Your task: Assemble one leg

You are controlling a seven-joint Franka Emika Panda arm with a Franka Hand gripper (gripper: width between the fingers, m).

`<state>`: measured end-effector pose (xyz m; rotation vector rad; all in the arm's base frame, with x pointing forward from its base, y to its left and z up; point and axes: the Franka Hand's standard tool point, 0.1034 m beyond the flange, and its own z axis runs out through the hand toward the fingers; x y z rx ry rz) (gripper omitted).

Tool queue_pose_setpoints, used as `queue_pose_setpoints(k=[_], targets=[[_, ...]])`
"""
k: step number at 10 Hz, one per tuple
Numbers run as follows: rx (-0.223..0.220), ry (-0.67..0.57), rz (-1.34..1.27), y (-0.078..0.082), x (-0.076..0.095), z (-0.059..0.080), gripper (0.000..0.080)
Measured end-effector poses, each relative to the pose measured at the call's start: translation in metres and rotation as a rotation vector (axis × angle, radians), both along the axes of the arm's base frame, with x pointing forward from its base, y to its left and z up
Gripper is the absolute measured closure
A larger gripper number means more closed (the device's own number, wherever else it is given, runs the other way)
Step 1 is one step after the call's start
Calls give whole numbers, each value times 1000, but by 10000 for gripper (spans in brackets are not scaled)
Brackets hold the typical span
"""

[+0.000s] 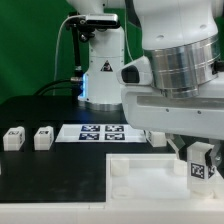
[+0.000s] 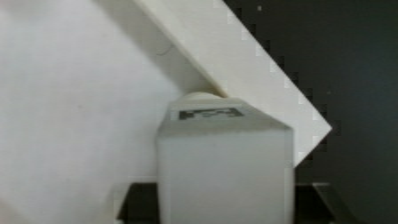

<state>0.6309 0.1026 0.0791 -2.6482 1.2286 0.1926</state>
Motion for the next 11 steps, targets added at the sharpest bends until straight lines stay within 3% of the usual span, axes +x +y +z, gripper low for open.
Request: queue_pose_setpoints(k=[3,5,6,7,8,9,10,11], targets=[[61,118,-508,-4,-1,-3,502],[70,167,-660,-1,-3,-3,502],[71,154,-613,-1,-3,-3,502],[72,148,-590,-1,-3,-3,405],[64,152,-568,1,-5,-4,405],[39,130,-420,6,-8,-3,226],[14,78,-217,9,-8,-2,166],[4,44,-78,11,-8,-1,166]])
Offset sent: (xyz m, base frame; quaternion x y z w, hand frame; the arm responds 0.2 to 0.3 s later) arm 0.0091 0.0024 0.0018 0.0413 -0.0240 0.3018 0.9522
